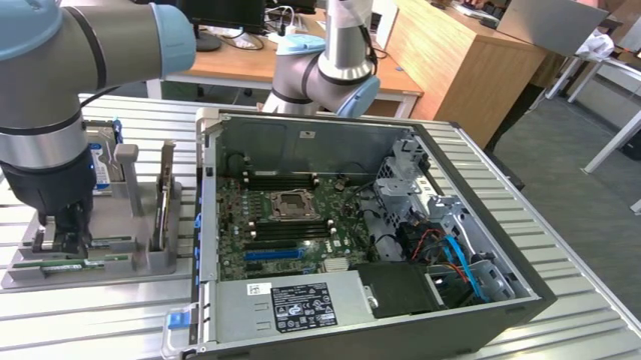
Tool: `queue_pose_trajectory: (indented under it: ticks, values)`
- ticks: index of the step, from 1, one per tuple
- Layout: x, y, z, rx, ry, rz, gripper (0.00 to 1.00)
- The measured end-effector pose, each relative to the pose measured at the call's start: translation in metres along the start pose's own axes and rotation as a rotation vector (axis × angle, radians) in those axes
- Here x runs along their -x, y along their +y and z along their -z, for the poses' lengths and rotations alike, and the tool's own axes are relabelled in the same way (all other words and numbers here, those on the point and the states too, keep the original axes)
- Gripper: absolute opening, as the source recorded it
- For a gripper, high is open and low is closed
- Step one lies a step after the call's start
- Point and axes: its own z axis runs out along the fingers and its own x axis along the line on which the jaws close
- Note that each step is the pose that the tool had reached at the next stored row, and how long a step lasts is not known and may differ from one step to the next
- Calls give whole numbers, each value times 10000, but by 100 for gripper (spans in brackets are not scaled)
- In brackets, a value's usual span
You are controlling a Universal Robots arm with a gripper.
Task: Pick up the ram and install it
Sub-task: 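Pick up the ram and move it above insertion slot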
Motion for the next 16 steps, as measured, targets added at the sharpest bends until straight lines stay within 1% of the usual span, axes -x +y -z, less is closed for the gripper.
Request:
queue_pose_trajectory:
  ticks: [2, 8, 11, 16]
  values:
    - [0, -1, -17, -1, -1, 1, 30]
    - [0, -5, -21, -2, -1, 0, 30]
    - [-1, -35, -19, 0, -8, 1, 30]
    - [-1, -91, -19, -1, -44, 2, 30]
